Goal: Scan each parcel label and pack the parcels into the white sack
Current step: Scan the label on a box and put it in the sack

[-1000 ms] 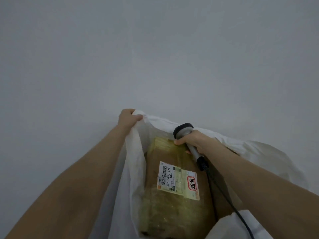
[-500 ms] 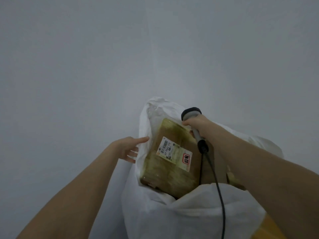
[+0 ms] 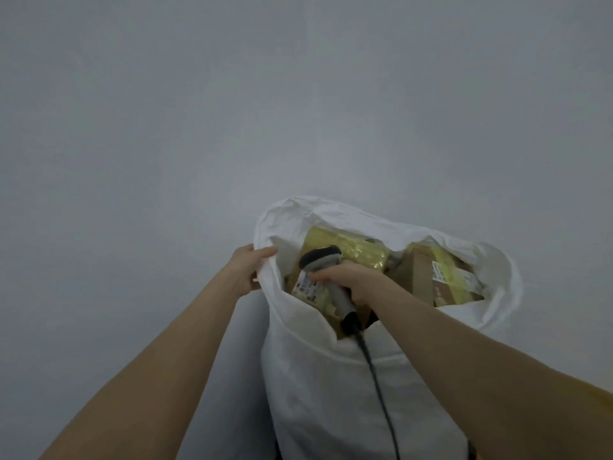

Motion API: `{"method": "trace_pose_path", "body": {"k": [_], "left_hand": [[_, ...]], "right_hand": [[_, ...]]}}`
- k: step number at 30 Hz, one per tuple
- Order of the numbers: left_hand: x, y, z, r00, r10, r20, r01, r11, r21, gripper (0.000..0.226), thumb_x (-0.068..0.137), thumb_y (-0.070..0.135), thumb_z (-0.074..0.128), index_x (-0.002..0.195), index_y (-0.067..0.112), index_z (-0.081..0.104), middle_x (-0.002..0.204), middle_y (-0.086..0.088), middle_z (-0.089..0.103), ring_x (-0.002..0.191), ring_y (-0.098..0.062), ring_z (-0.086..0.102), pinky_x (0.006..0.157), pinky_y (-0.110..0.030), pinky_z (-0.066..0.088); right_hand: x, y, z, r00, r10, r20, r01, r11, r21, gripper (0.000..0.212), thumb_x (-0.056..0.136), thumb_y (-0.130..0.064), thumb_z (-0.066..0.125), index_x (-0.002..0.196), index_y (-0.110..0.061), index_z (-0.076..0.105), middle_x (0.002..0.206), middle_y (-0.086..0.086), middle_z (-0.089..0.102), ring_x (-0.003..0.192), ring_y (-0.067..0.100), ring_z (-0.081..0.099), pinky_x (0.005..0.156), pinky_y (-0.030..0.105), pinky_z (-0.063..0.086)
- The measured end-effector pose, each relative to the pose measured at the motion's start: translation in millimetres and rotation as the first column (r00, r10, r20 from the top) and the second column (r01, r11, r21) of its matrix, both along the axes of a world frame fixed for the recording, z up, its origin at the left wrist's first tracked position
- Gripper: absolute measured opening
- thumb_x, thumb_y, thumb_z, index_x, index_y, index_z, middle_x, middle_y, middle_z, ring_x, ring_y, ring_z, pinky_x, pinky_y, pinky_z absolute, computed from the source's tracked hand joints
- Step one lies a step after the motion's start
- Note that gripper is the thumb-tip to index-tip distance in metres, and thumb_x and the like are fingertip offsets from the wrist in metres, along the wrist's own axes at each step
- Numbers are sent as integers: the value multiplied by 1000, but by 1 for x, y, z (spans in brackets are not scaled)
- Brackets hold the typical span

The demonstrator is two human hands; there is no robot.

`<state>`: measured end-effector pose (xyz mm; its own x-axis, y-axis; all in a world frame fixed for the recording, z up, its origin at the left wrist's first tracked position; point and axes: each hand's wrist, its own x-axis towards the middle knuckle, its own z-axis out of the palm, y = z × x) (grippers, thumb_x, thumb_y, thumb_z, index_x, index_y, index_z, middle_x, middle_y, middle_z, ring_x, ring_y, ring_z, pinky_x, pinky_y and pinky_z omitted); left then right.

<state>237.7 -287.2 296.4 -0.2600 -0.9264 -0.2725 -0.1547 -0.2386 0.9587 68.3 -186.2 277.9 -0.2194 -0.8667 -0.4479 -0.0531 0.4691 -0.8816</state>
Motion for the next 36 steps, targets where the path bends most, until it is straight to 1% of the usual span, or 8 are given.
{"method": "trace_pose_path", "body": {"k": [5, 14, 19, 23, 27, 30, 33, 36], "left_hand": [[10, -5, 9, 994, 109, -17, -110, 978, -176, 40, 87, -2, 61, 126, 3, 55, 90, -9, 63, 75, -25, 61, 72, -39, 54], [-25, 38, 13, 923, 186, 337, 1, 874, -485, 58, 90, 9, 58, 144, 12, 36, 140, -17, 41, 121, -34, 49, 96, -37, 45], [-63, 99, 16, 792, 262, 551, 337, 566, -753, 37, 89, 24, 60, 126, 20, 59, 131, -9, 50, 124, -26, 43, 98, -37, 40], [-119, 161, 2, 576, -18, 818, 749, 412, -518, 45, 77, 50, 69, 116, 28, 67, 116, 1, 64, 108, -19, 57, 82, -29, 45], [-162, 205, -41, 330, 49, 943, 904, 272, -330, 94, 64, 68, 71, 143, 30, 34, 137, -1, 46, 124, -24, 45, 96, -41, 39], [-181, 216, -60, 227, 145, 963, 923, 283, -260, 85, 72, 59, 71, 143, 34, 32, 135, -2, 48, 122, -26, 49, 94, -42, 39], [-196, 208, -42, 375, 193, 907, 843, 336, -420, 35, 88, 47, 61, 115, 25, 64, 113, -5, 65, 106, -26, 62, 76, -31, 41], [-188, 186, 2, 595, 236, 768, 695, 328, -639, 27, 92, 45, 53, 103, 26, 69, 103, -4, 69, 101, -25, 61, 71, -29, 39]], "right_hand": [[25, 6, -2, 1000, 4, -9, -4, 1000, 13, 65, 81, -30, 77, 135, -7, 49, 126, 17, 58, 111, 35, 58, 98, 50, 49], [-39, 82, 61, 950, -294, -104, 274, 946, -175, 44, 84, -11, 74, 119, 2, 51, 80, 16, 58, 44, 21, 58, 34, 21, 42], [-76, 139, 65, 917, -358, -175, 336, 931, -143, 34, 83, -11, 75, 107, 1, 54, 65, 14, 58, 33, 16, 51, 34, 19, 39], [-105, 178, 47, 877, -442, -188, 424, 896, -132, 34, 82, -14, 76, 104, -1, 54, 73, 15, 62, 41, 18, 54, 36, 20, 41], [-135, 205, 32, 865, -485, -127, 466, 872, -151, 21, 85, -12, 72, 90, -3, 53, 58, 12, 55, 28, 14, 44, 36, 21, 34], [-159, 221, 24, 859, -507, -79, 490, 856, -161, 20, 86, -11, 71, 90, -2, 54, 56, 12, 55, 31, 14, 45, 36, 20, 34], [-183, 234, 18, 834, -551, -33, 538, 824, -179, 22, 85, -11, 72, 92, -3, 54, 60, 12, 56, 42, 16, 52, 38, 22, 37], [-204, 237, 14, 806, -591, 0, 579, 789, -206, 25, 83, -15, 75, 87, -5, 52, 61, 12, 56, 43, 17, 54, 42, 26, 38]]}}
